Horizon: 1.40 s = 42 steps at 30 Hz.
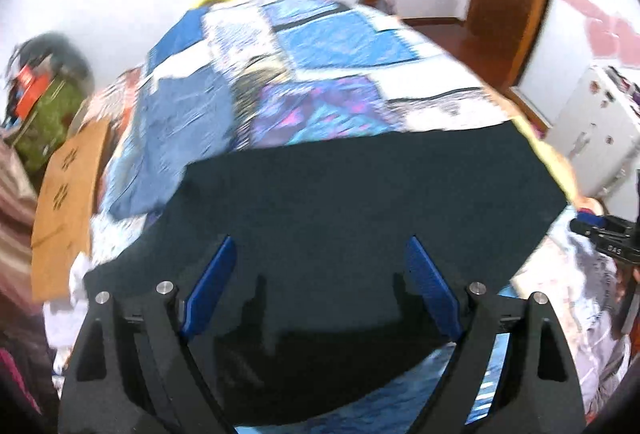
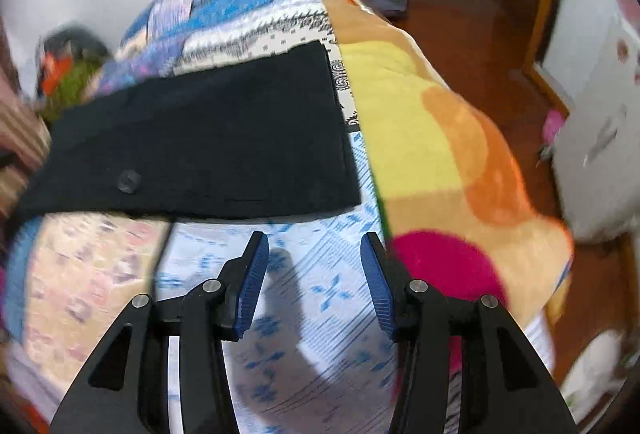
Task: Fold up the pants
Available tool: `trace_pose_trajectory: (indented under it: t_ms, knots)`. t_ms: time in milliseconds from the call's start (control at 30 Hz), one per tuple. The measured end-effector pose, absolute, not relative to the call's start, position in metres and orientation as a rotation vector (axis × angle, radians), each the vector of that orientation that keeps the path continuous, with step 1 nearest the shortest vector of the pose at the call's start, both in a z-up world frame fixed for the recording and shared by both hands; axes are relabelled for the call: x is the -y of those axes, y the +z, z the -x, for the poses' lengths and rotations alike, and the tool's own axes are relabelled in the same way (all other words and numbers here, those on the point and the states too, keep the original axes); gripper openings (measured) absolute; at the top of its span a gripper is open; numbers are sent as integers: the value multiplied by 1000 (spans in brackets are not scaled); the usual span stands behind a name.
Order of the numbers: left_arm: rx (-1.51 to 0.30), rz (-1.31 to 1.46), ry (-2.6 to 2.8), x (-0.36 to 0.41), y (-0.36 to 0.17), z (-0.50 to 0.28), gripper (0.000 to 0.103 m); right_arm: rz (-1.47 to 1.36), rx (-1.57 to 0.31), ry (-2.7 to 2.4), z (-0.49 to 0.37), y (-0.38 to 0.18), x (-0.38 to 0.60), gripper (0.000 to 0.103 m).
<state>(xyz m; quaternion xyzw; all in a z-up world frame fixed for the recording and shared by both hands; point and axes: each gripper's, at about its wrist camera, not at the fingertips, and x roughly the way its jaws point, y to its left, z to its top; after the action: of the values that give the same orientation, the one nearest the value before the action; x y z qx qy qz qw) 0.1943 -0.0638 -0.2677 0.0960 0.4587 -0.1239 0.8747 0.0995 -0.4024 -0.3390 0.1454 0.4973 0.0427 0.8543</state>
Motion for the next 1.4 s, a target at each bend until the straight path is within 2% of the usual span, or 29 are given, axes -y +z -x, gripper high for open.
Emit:
trace_pose_trajectory:
  t_ms: [100, 333, 467, 633, 667, 733, 767, 800, 900, 1000, 1400]
  knots:
    - [-988, -216, -343, 92, -272, -197, 87, -470, -994, 108, -94, -337, 409, 49]
    - [-1054, -316, -421, 143, -310, -198, 87, -617, -965, 61, -106, -357, 405, 51]
    - [-1120, -276, -457, 151, -329, -207, 88, -704, -932, 67, -118, -361, 409, 60]
    - [-1108, -261, -456, 154, -332, -212, 89, -695, -898, 51, -127, -359, 408, 60]
    - [-1102, -266, -454, 156, -333, -211, 90, -689, -893, 48, -130, -359, 409, 58]
    - [-1093, -276, -453, 159, -334, -211, 90, -680, -879, 26, -132, -357, 410, 40]
    - [-1090, -278, -453, 159, -334, -211, 90, -684, -877, 26, -134, -357, 412, 23]
    - [-1089, -279, -454, 160, -333, -211, 90, -697, -880, 36, -135, -358, 413, 16]
    - [-1088, -275, -454, 159, -332, -212, 90, -716, -863, 49, -138, -355, 415, 11]
    - [-1078, -270, -447, 156, -327, -210, 90, -669, -822, 65, -136, -338, 410, 10]
    - [-865, -193, -341, 92, -250, -192, 90, -532, -597, 253, -143, -223, 364, 10]
